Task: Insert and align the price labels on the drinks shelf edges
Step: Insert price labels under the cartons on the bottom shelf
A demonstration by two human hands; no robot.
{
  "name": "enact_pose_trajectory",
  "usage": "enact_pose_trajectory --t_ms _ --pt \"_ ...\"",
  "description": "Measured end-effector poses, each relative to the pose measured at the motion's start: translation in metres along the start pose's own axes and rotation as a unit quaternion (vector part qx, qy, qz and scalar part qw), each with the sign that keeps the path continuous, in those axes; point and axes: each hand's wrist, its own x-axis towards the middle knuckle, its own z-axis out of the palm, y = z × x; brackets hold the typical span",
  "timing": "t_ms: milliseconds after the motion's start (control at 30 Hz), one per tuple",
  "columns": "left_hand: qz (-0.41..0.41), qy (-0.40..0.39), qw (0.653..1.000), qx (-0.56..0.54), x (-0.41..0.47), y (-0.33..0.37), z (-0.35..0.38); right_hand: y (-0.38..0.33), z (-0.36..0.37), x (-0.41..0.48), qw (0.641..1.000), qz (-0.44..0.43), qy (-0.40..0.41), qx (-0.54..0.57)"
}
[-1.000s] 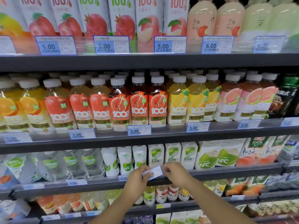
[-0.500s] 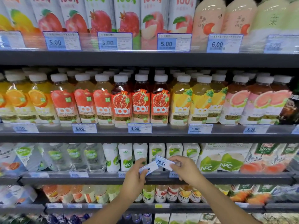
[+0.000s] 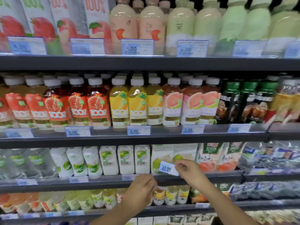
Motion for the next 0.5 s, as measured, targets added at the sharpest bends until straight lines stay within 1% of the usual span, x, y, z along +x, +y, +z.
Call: enact_pose_trajectory --t_ms 33,67,200,367,433,500 --pt "0.023 0.003 0.999 0.037 0.004 0.007 0.012 0.01 -0.009 -0.003 1.0 -0.003 0.009 -0.007" --pt "0.023 -0.003 0.998 0.065 0.007 0.013 0.022 0.021 -0.017 -0.005 1.0 -0.007 0.018 -0.016" --pt "-0.049 -0.049 0.99 0.124 0.008 0.043 0.041 0.053 -0.034 -0.01 0.998 -0.031 0.058 -0.024" --pt "-0.105 -0.068 0.981 0.147 0.009 0.065 0.042 0.069 -0.038 -0.014 0.995 -0.055 0.073 -0.042" --pt "-0.102 -0.069 0.98 0.156 0.013 0.068 0.043 0.071 -0.041 -0.017 0.994 -0.057 0.076 -0.049" --pt "-0.083 -0.078 0.982 0.149 0.02 0.069 0.045 0.074 -0.048 -0.021 0.995 -0.037 0.087 -0.036"
